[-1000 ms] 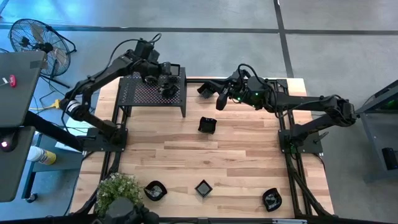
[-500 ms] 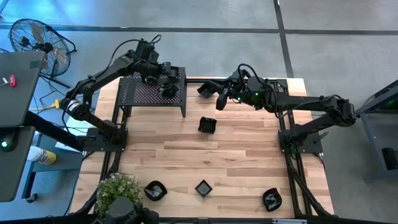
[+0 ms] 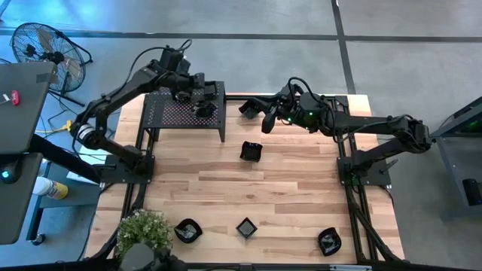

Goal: Pick & Place Mini shaped plates
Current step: Stack the leaf-shaped plate on top of the other leaf-shaped plates on the shelf

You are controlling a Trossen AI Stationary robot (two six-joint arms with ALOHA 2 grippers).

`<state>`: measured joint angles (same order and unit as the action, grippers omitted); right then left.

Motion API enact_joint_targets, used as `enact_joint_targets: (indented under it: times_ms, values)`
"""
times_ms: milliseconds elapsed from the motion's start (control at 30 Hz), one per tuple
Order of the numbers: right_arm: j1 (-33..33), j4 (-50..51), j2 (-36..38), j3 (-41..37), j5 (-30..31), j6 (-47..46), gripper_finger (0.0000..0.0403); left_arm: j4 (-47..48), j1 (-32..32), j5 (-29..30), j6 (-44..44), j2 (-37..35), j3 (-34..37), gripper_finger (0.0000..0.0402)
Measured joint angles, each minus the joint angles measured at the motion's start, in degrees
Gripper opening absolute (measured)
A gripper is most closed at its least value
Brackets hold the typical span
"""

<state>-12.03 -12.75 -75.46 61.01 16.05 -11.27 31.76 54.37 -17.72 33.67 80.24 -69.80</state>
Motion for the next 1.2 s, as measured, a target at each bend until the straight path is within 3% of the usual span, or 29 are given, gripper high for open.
enact_joint_targets:
  times_ms: [167, 300, 467, 767, 867, 1067, 1200]
  values:
    - [0.0, 0.1, 0.0, 0.0, -0.6, 0.0, 0.0050, -0.1, 0.0, -0.1, -1.1, -2.7, 0.0, 0.0058]
    - [-0.5, 2.6, 0.2, 0.0, -5.5, 0.2, 0.0027, -0.1, -1.1, -1.4, -6.2, -5.8, 0.0, 0.0048]
    - [-0.9, 12.8, 1.8, 0.0, -10.3, -0.2, 0.0005, -1.8, -9.0, 6.5, -14.3, -8.8, 1.9, 0.0006]
    - [0.2, 32.9, 4.3, 0.0, -21.3, -2.9, 0.0003, -25.7, -22.7, 7.6, -18.7, -13.3, 15.1, 0.0002]
    - [3.1, 40.7, 5.2, 0.0, -23.3, -3.2, 0.0002, -30.8, -24.7, 6.7, -19.6, -15.8, 18.6, 0.0001]
    - [13.5, 59.2, 5.8, -0.2, -24.2, -3.5, 0.0003, -31.8, -24.8, 3.3, -19.8, -20.6, 22.9, 0.0001]
    - [22.6, 58.9, 5.9, -5.4, -33.7, -8.2, 0.0003, -31.7, -24.8, 3.3, -20.3, -22.9, 24.1, 0.0000]
